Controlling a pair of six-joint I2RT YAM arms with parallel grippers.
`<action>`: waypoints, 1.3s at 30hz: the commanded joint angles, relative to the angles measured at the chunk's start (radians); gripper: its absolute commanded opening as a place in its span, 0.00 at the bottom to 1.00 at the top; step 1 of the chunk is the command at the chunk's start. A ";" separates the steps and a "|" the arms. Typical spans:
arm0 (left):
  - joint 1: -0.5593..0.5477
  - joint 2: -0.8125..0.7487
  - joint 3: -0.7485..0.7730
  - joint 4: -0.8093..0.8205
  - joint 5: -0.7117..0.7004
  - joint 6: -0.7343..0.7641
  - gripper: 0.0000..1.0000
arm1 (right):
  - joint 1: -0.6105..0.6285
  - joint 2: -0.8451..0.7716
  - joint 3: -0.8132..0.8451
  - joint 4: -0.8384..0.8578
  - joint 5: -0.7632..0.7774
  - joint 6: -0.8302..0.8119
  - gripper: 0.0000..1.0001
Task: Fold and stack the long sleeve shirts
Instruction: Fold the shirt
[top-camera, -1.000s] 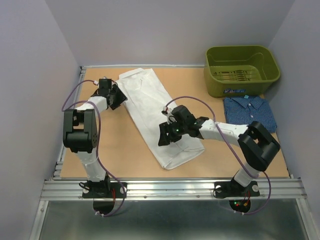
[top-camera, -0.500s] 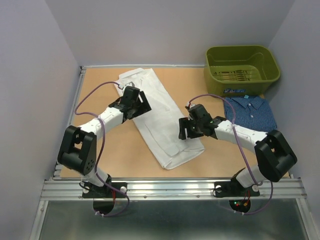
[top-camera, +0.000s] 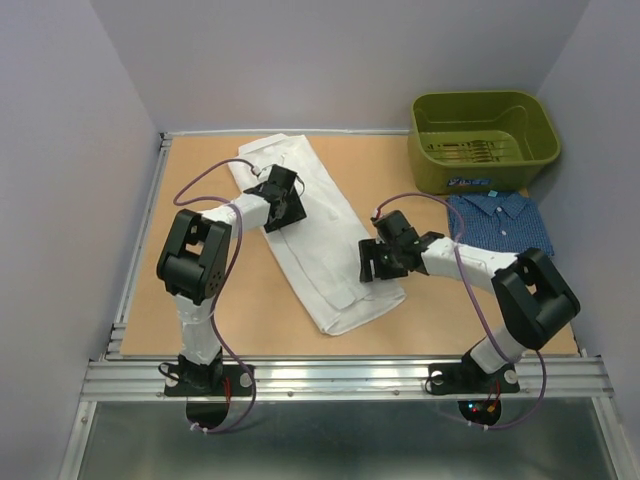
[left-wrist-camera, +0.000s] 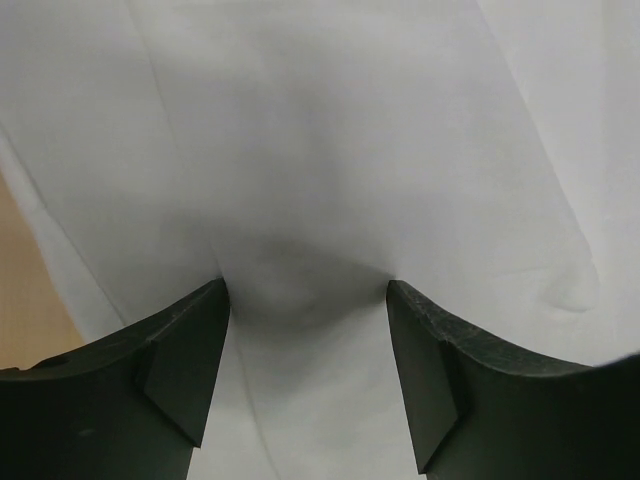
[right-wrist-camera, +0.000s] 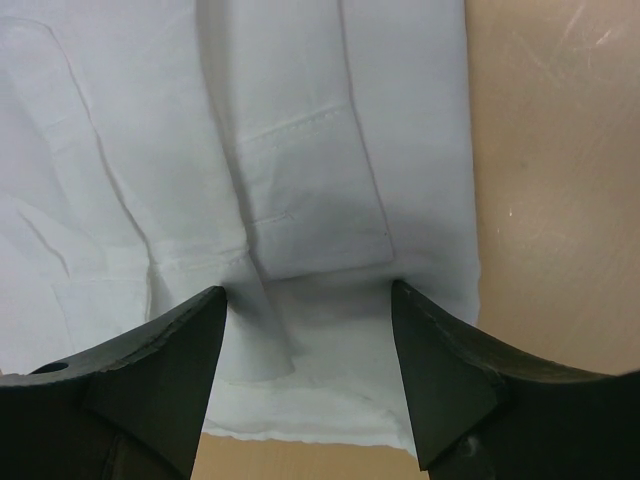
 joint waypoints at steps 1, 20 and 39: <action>0.046 0.072 0.092 -0.057 -0.034 0.035 0.75 | 0.006 0.071 0.052 0.026 -0.030 0.015 0.72; -0.058 -0.590 -0.423 -0.151 0.127 -0.155 0.94 | -0.055 -0.210 0.005 -0.027 0.028 0.027 1.00; -0.354 -0.573 -0.600 -0.108 0.284 -0.368 0.76 | -0.143 -0.208 -0.121 -0.046 0.050 -0.005 0.95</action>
